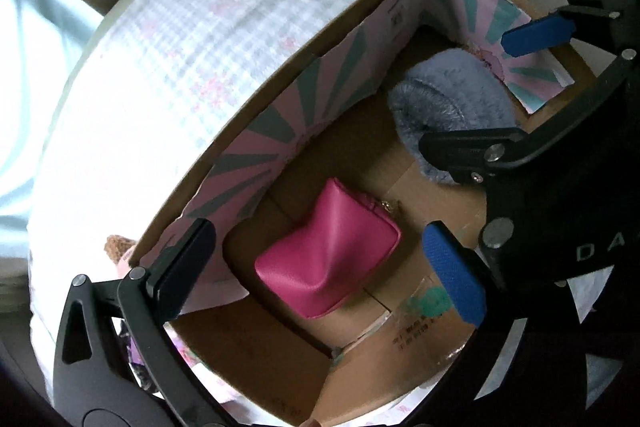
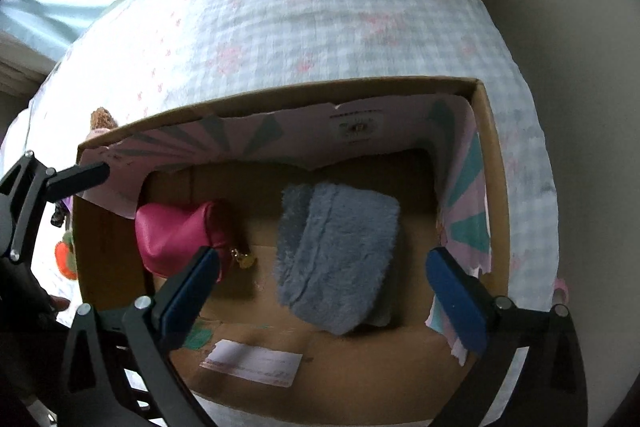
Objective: Organize soft objects
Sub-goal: 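Open both tools to drop the pouch and sock into the box, then lift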
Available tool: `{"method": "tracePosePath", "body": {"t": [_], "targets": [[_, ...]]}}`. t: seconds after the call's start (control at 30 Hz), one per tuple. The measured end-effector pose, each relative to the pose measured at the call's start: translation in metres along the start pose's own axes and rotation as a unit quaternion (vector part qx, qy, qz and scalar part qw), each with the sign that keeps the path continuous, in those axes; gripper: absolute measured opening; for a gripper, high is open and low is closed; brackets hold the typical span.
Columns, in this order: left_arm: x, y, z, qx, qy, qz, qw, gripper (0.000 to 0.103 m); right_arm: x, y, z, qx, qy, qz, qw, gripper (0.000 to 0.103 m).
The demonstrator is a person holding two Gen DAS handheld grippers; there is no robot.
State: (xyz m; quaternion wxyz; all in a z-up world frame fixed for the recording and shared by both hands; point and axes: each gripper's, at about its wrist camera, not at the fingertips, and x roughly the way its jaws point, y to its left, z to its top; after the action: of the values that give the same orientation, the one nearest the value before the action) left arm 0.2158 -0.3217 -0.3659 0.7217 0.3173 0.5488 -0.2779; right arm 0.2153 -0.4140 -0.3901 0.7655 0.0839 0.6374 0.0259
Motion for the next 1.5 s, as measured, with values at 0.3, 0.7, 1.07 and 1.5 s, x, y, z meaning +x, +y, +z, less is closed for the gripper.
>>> {"method": "tracePosePath", "body": {"t": [0.3, 0.7, 1.07, 1.5], "targets": [[-0.042, 0.006, -0.011, -0.025, -0.024, 0.0, 0.9994, 0.103, -0.023, 0.002, -0.004, 0.018, -0.026, 0.003, 1.0, 0.103], [-0.176, 0.029, -0.052, -0.112, -0.099, 0.003, 0.9887, 0.103, -0.146, 0.022, -0.029, 0.016, -0.114, -0.019, 0.993, 0.103], [-0.296, 0.062, -0.13, -0.252, -0.164, 0.047, 0.9526, 0.103, -0.274, 0.071, -0.066, 0.025, -0.194, -0.017, 0.981, 0.103], [-0.333, 0.119, -0.276, -0.395, -0.171, 0.082, 0.899, 0.103, -0.321, 0.167, -0.109, -0.059, -0.266, 0.006, 0.962, 0.103]]}}
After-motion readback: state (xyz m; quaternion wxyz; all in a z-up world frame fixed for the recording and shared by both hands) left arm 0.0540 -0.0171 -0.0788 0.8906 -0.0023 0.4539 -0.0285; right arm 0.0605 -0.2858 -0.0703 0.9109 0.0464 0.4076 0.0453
